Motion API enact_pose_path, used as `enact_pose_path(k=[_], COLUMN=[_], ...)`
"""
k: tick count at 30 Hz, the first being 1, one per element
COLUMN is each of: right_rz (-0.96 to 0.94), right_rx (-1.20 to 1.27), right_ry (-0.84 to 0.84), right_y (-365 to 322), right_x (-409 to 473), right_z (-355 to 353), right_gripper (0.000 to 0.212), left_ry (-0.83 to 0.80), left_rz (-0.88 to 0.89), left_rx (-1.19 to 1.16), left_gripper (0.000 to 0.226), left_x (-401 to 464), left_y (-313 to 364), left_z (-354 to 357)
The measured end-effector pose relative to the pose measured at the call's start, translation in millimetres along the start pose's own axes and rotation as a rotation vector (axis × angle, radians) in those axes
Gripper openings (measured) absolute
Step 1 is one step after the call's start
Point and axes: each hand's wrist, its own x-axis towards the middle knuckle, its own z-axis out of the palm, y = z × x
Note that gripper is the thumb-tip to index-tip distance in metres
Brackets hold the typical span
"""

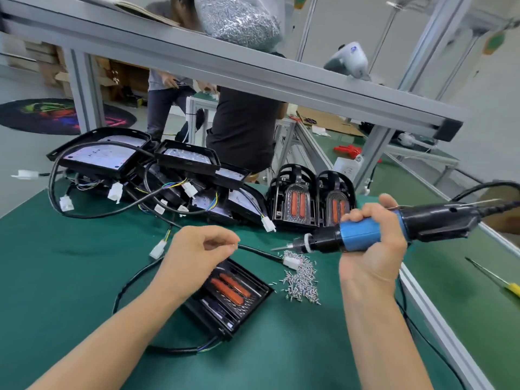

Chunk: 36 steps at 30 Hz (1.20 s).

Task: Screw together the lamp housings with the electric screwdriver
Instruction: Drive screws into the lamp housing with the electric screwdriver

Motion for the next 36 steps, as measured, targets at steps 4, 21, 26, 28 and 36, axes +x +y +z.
enact_pose_path(k=[4, 21, 26, 28, 36], right_rz=[-0.036, -0.035, -0.015, -0.006, 0.035], right_rx=[-0.044, -0.06, -0.063, -0.044, 0.07], right_ry=[0.054, 0.159, 0.141, 0.126, 0.045], right_y=[-19, -27, -24, -25, -34], right_x=[0, 3, -1, -3, -13], right_z=[-22, -57, -51, -47, -24], right_gripper=[0.023, 0.024, 0.025, 0.025, 0.02], left_ry=[-0.162, -0.439, -0.445, -0.436, -0.194], left_rz=[0.066, 0.052, 0.086, 0.072, -0.142], left_rx=[0.18, 1.082, 1.1, 0.975, -0.182], left_gripper=[0.015, 0.017, 0.022, 0.019, 0.011], left_x=[21, 49, 48, 47, -5], left_y=[15, -1, 0, 5, 22], left_z=[39, 111, 110, 101, 30])
